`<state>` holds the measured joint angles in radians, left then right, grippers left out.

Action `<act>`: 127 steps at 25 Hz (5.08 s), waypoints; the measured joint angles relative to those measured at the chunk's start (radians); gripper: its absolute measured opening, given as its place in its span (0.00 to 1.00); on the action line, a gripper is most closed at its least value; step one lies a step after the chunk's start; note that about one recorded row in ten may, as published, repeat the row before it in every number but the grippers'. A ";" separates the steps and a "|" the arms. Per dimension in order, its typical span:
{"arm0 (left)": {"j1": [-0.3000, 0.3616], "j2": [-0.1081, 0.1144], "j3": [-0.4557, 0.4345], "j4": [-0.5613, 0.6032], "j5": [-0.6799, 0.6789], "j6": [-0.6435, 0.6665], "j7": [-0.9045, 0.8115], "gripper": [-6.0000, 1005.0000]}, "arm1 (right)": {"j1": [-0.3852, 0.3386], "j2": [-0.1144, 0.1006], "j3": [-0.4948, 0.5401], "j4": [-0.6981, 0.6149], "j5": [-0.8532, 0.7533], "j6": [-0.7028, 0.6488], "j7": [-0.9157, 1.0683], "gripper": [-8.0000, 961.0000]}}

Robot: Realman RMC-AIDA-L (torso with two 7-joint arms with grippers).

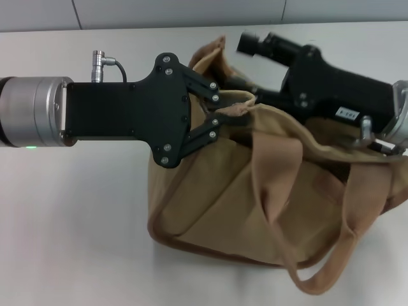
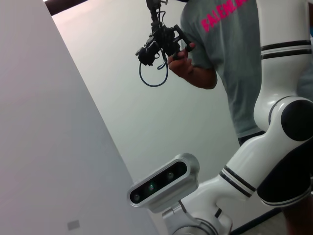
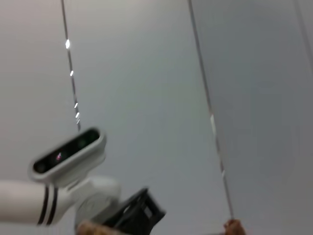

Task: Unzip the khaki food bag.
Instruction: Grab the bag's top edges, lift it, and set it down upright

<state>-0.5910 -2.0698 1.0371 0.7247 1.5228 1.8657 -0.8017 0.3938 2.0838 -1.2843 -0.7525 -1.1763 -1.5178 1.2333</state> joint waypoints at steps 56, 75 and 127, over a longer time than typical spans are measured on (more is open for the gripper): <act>0.000 -0.001 -0.020 -0.008 -0.057 -0.045 0.011 0.05 | -0.231 0.006 0.252 -0.234 -0.318 -0.230 -0.260 0.64; 0.005 -0.002 -0.012 -0.007 -0.068 -0.038 0.009 0.08 | -0.226 0.009 -0.015 -0.243 -0.130 0.025 -0.378 0.54; -0.011 -0.003 -0.009 -0.039 -0.094 -0.110 0.012 0.13 | -0.412 -0.018 0.857 0.107 -0.603 -0.475 -0.374 0.25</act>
<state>-0.6015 -2.0724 1.0281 0.6858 1.4292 1.7556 -0.7899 -0.0182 2.0659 -0.4271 -0.6456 -1.7795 -1.9929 0.8589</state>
